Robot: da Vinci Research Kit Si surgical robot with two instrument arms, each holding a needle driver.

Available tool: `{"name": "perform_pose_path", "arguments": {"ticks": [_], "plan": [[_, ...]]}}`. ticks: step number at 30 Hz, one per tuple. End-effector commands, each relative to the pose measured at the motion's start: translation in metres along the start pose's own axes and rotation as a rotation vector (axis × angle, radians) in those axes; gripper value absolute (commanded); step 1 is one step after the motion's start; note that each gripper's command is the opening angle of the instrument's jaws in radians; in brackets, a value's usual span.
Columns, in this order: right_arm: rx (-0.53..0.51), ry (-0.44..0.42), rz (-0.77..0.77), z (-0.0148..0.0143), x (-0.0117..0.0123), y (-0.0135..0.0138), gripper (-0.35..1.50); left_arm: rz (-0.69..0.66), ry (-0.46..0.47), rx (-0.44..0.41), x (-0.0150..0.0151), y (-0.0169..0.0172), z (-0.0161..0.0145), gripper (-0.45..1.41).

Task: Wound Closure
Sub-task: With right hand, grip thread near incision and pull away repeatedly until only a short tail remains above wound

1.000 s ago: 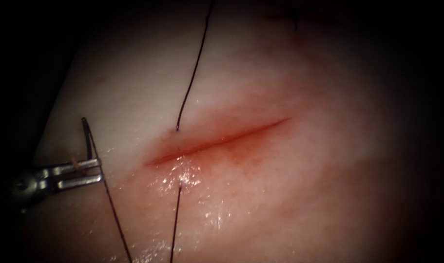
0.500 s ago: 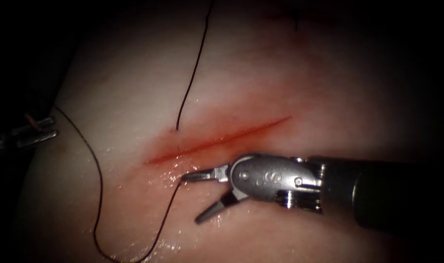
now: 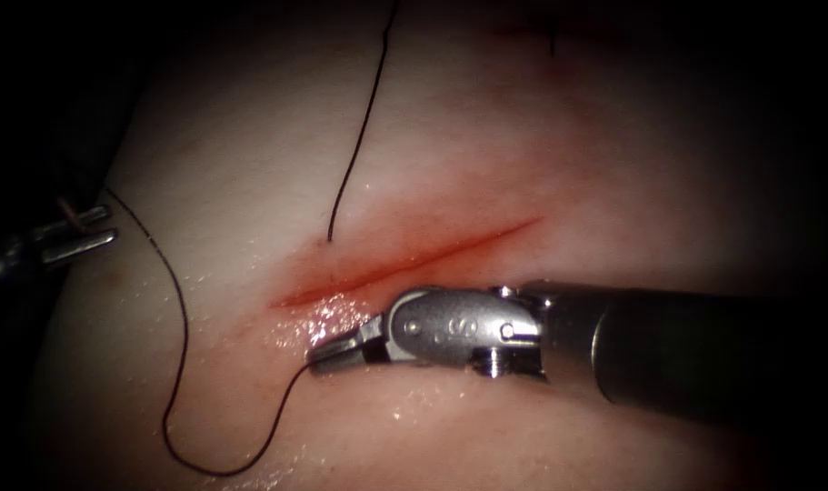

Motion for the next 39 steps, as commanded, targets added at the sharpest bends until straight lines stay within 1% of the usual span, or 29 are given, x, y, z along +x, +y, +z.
{"name": "perform_pose_path", "arguments": {"ticks": [1, 3, 6, 7, 9, 11, 12, 14, 15, 17, 19, 20, 21, 22, 24, 26, 27, 30, 34, 37, 39], "plan": [[0.011, 0.000, 0.047, 0.0002, 0.0002, -0.0004, -0.35, 0.001, 0.004, -0.003, -0.0004, 0.0001, 0.0008, -0.45], [0.026, 0.004, 0.083, -0.0002, 0.0005, -0.0013, -0.35, 0.002, 0.006, -0.003, -0.0005, 0.0002, 0.0009, -0.45], [0.046, 0.007, 0.130, -0.0011, 0.0013, -0.0034, -0.35, 0.002, 0.009, -0.003, -0.0005, 0.0003, 0.0014, -0.45], [0.073, 0.005, 0.123, -0.0016, 0.0022, -0.0053, -0.35, 0.002, 0.012, -0.004, -0.0005, 0.0005, 0.0017, -0.45], [0.105, -0.002, 0.109, -0.0020, 0.0031, -0.0072, -0.35, 0.002, 0.016, -0.005, -0.0005, 0.0006, 0.0020, -0.45], [0.142, 0.001, 0.091, -0.0022, 0.0044, -0.0096, -0.35, 0.003, 0.021, -0.007, -0.0006, 0.0008, 0.0024, -0.45], [0.174, 0.009, 0.071, -0.0020, 0.0058, -0.0121, -0.35, 0.005, 0.023, -0.005, -0.0007, 0.0010, 0.0027, -0.45], [0.192, 0.020, 0.051, -0.0014, 0.0070, -0.0141, -0.35, 0.006, 0.027, -0.005, -0.0009, 0.0013, 0.0031, -0.45], [0.209, 0.035, 0.042, -0.0005, 0.0082, -0.0162, -0.35, 0.008, 0.031, -0.006, -0.0010, 0.0014, 0.0033, -0.45], [0.222, 0.049, 0.035, 0.0003, 0.0092, -0.0174, -0.35, 0.009, 0.034, -0.005, -0.0011, 0.0016, 0.0035, -0.45], [0.221, 0.061, 0.030, 0.0006, 0.0099, -0.0178, -0.35, 0.011, 0.033, -0.007, -0.0012, 0.0018, 0.0036, -0.45], [0.204, 0.070, 0.033, 0.0007, 0.0103, -0.0177, -0.35, 0.012, 0.031, -0.008, -0.0012, 0.0019, 0.0036, -0.45], [0.182, 0.074, 0.037, 0.0006, 0.0105, -0.0174, -0.20, 0.012, 0.033, -0.010, -0.0012, 0.0019, 0.0036, -0.45], [0.156, 0.081, 0.043, 0.0005, 0.0106, -0.0171, 0.19, 0.012, 0.033, -0.009, -0.0012, 0.0019, 0.0036, -0.45], [0.106, 0.095, 0.038, -0.0001, 0.0107, -0.0157, 0.76, 0.012, 0.033, -0.009, -0.0011, 0.0019, 0.0036, -0.45], [0.065, 0.101, 0.035, -0.0009, 0.0106, -0.0143, 1.03, 0.013, 0.030, -0.011, -0.0011, 0.0019, 0.0036, -0.45], [0.023, 0.106, 0.026, -0.0020, 0.0102, -0.0123, 1.18, 0.014, 0.028, -0.013, -0.0011, 0.0019, 0.0036, -0.45], [-0.034, 0.113, 0.018, -0.0036, 0.0092, -0.0092, 1.28, 0.014, 0.028, -0.013, -0.0011, 0.0019, 0.0036, -0.45], [-0.079, 0.107, 0.007, -0.0048, 0.0072, -0.0054, 1.30, 0.014, 0.031, -0.016, -0.0011, 0.0020, 0.0038, -0.45], [-0.090, 0.102, 0.018, -0.0044, 0.0055, -0.0032, 1.31, 0.014, 0.031, -0.018, -0.0011, 0.0021, 0.0039, -0.45], [-0.089, 0.102, 0.010, -0.0030, 0.0037, -0.0013, 1.31, 0.014, 0.033, -0.020, -0.0011, 0.0021, 0.0039, -0.45]]}}
